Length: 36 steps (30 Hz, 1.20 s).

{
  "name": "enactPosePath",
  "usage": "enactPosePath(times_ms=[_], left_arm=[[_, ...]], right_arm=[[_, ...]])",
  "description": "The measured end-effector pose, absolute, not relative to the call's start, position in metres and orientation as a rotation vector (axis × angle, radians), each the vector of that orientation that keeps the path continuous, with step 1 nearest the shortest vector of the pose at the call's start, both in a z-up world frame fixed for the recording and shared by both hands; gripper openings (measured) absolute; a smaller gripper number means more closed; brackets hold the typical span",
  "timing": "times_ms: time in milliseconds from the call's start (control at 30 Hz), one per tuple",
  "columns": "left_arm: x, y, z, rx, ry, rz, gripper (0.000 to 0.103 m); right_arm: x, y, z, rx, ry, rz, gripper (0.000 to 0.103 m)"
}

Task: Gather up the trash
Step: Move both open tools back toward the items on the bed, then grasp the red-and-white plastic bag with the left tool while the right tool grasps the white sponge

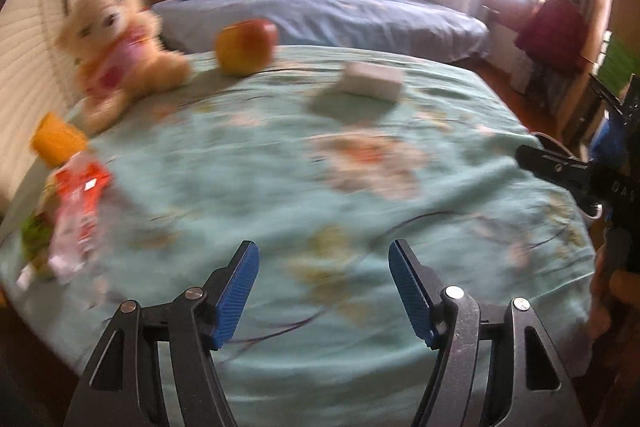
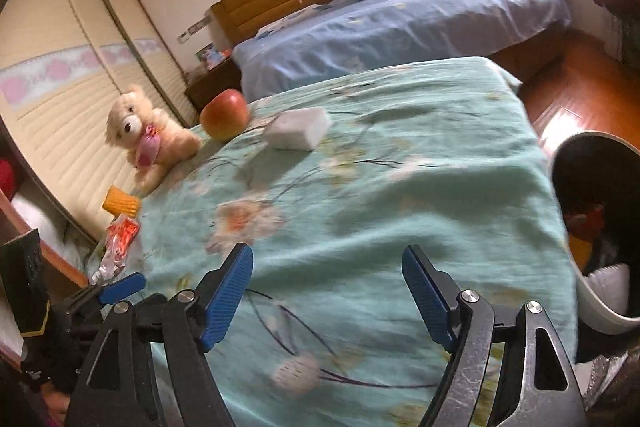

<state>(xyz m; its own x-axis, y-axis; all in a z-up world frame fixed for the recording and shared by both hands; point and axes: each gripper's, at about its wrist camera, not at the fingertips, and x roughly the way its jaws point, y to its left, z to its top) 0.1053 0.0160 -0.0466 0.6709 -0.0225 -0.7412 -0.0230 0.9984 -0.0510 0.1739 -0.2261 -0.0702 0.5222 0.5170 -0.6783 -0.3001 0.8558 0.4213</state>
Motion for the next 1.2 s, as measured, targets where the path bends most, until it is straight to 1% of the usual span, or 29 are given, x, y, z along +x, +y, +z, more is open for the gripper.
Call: enactPosePath(times_ms=[167, 233, 400, 533, 767, 800, 833, 867, 900, 1000, 1100, 1200], left_arm=[[0.085, 0.049, -0.040, -0.056, 0.826, 0.118, 0.069], [0.074, 0.066, -0.035, -0.057, 0.810, 0.178, 0.073], [0.067, 0.091, -0.029, -0.043, 0.764, 0.317, 0.080], [0.077, 0.115, -0.034, -0.047, 0.781, 0.383, 0.081], [0.115, 0.137, -0.063, -0.085, 0.849, 0.408, 0.080], [0.120, 0.139, -0.064, -0.087, 0.852, 0.400, 0.076], [0.125, 0.137, -0.065, -0.083, 0.852, 0.382, 0.059], [0.131, 0.135, -0.066, -0.077, 0.856, 0.365, 0.046], [0.138, 0.135, -0.069, -0.079, 0.867, 0.346, 0.030], [0.155, 0.123, -0.070, -0.115, 0.854, 0.266, 0.028], [0.171, 0.096, -0.062, -0.128, 0.822, 0.151, 0.028], [0.190, 0.072, -0.061, -0.140, 0.827, 0.044, 0.028]], right_arm=[[0.181, -0.204, -0.070, 0.236, 0.901, 0.541, 0.079], [0.184, -0.197, -0.069, 0.218, 0.903, 0.556, 0.080], [0.192, -0.181, -0.070, 0.172, 0.907, 0.590, 0.081], [0.201, -0.173, -0.072, 0.145, 0.911, 0.604, 0.082], [0.220, -0.165, -0.076, 0.120, 0.919, 0.628, 0.082], [0.223, -0.164, -0.077, 0.113, 0.919, 0.630, 0.082], [0.228, -0.163, -0.078, 0.101, 0.920, 0.630, 0.082], [0.232, -0.162, -0.079, 0.095, 0.920, 0.630, 0.082], [0.236, -0.162, -0.080, 0.089, 0.920, 0.630, 0.082], [0.253, -0.159, -0.084, 0.071, 0.924, 0.625, 0.082], [0.275, -0.153, -0.088, 0.041, 0.928, 0.634, 0.082], [0.292, -0.143, -0.090, -0.008, 0.919, 0.663, 0.082]])
